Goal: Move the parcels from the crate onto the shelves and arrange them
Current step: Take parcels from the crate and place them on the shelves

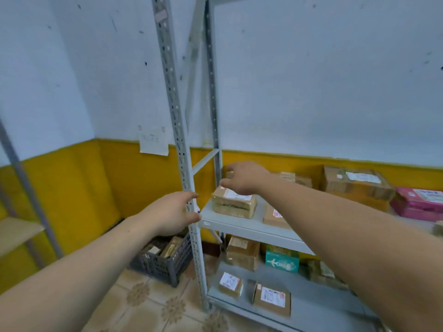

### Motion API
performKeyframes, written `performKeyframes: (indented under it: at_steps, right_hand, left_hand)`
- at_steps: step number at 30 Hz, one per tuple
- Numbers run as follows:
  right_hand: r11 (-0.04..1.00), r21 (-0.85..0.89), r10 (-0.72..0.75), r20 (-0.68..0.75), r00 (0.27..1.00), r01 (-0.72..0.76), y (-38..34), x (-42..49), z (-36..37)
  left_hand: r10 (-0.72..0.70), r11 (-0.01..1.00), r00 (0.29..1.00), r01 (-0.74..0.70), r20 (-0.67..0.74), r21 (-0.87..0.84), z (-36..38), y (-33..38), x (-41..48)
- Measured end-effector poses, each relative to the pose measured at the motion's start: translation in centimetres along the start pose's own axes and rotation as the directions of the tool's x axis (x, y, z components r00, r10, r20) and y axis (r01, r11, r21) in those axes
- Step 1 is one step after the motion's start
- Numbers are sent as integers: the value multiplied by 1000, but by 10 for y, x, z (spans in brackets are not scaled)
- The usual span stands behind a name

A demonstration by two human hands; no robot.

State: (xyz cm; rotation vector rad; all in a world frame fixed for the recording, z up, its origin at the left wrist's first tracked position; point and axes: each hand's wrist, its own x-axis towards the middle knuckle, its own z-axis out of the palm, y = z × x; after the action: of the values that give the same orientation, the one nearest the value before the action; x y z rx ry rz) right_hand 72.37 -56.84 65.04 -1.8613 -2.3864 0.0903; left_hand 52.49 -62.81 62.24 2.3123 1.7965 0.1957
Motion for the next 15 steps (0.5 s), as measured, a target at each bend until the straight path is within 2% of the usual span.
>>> performKeyframes:
  at_steps: [8, 15]
  right_hand:
    - [972, 83, -228, 96, 969, 221, -69, 137, 61]
    - [916, 136, -399, 212, 892, 378, -125, 252, 114]
  left_hand:
    - [-230, 972, 972, 232, 51, -27, 25, -117, 62]
    - [-464, 878, 880, 472, 105, -77, 42, -197, 103]
